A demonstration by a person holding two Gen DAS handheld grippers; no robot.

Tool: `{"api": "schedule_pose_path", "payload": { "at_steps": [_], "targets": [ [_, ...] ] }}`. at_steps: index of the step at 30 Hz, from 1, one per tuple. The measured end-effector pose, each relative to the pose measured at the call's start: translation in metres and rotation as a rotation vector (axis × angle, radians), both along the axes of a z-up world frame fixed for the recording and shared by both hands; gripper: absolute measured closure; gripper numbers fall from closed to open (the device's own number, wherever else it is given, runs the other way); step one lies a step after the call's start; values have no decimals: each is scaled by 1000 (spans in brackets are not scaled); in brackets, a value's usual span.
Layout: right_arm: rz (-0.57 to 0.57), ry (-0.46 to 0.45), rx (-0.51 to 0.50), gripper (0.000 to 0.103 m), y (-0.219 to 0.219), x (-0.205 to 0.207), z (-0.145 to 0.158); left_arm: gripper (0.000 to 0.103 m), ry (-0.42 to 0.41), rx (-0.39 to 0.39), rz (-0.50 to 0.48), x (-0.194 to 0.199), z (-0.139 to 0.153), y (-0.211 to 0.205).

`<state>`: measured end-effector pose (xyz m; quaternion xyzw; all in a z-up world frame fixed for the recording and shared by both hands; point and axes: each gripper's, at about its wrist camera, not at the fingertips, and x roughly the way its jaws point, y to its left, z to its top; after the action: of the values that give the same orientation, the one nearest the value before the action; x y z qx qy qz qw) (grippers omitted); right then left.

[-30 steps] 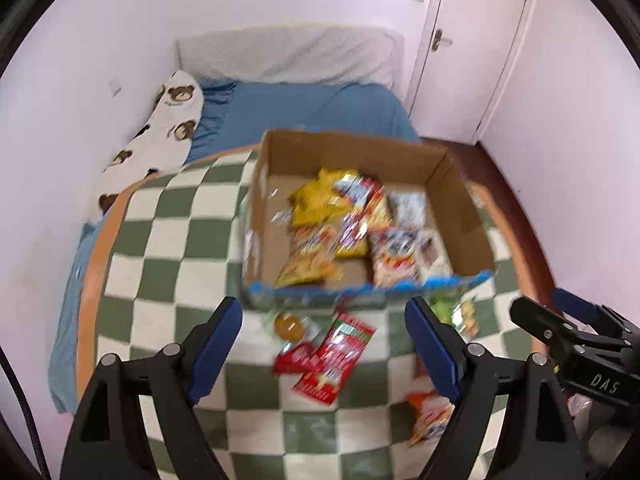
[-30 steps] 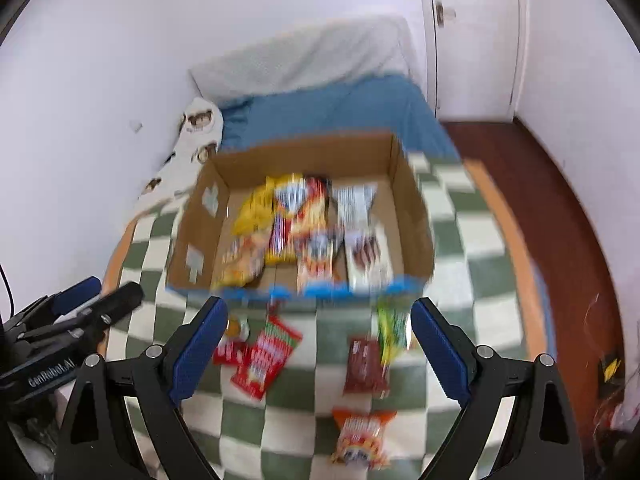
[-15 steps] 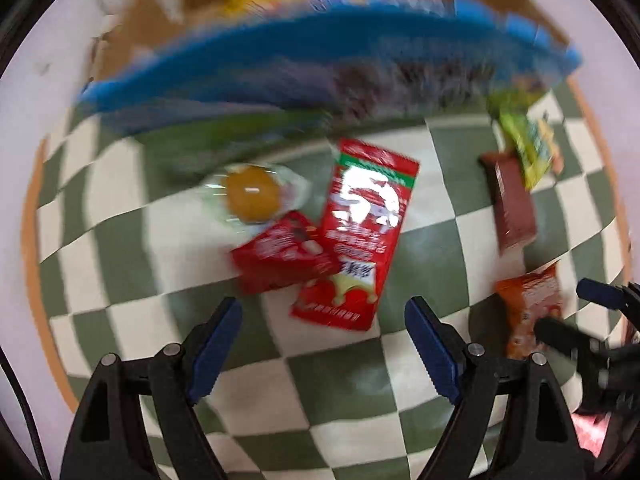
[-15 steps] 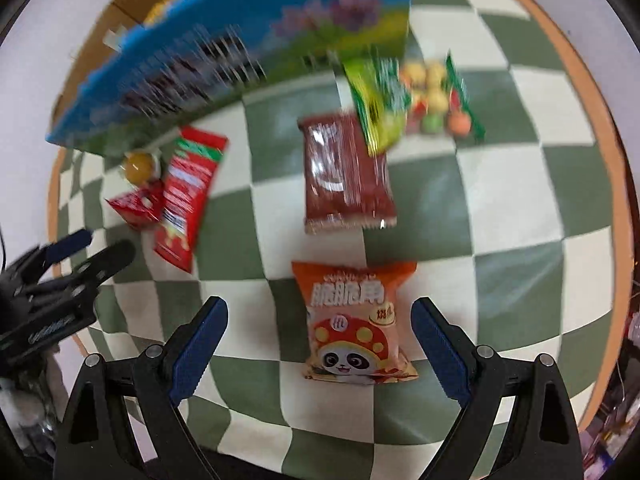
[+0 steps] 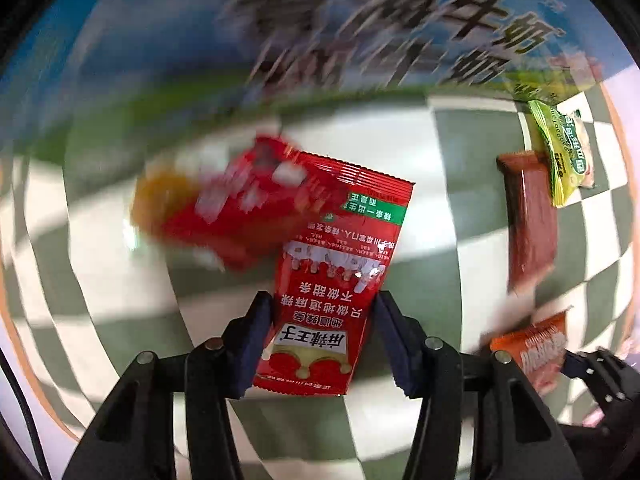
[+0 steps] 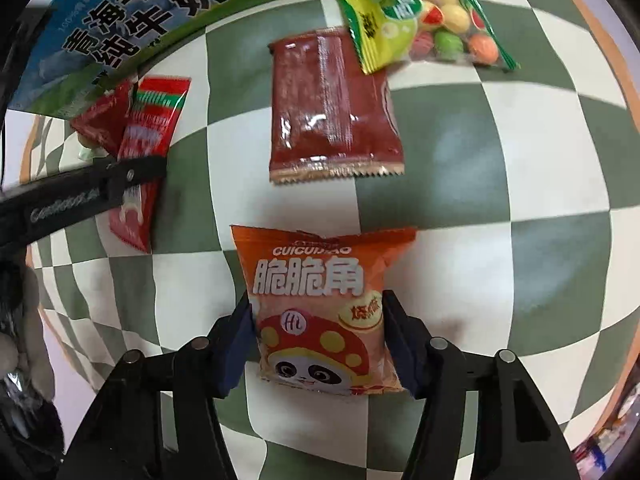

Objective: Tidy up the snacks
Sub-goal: 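Grasp the red sauce packet with left tool while right grasps orange panda chip bag, then carry both packets into the box and open both tools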

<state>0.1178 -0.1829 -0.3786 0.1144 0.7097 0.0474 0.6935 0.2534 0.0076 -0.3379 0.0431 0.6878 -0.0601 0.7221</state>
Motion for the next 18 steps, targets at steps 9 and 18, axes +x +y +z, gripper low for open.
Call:
{"api": "schedule_pose_path", "payload": {
  "at_steps": [9,18],
  "targets": [
    [66,65,17,42,-2,-22,-6,50,169,-117,83,-68,-26,31],
    [26,108,35,34,3,-13,-22,52,139,-43,37,-63,-34,13]
  ]
}}
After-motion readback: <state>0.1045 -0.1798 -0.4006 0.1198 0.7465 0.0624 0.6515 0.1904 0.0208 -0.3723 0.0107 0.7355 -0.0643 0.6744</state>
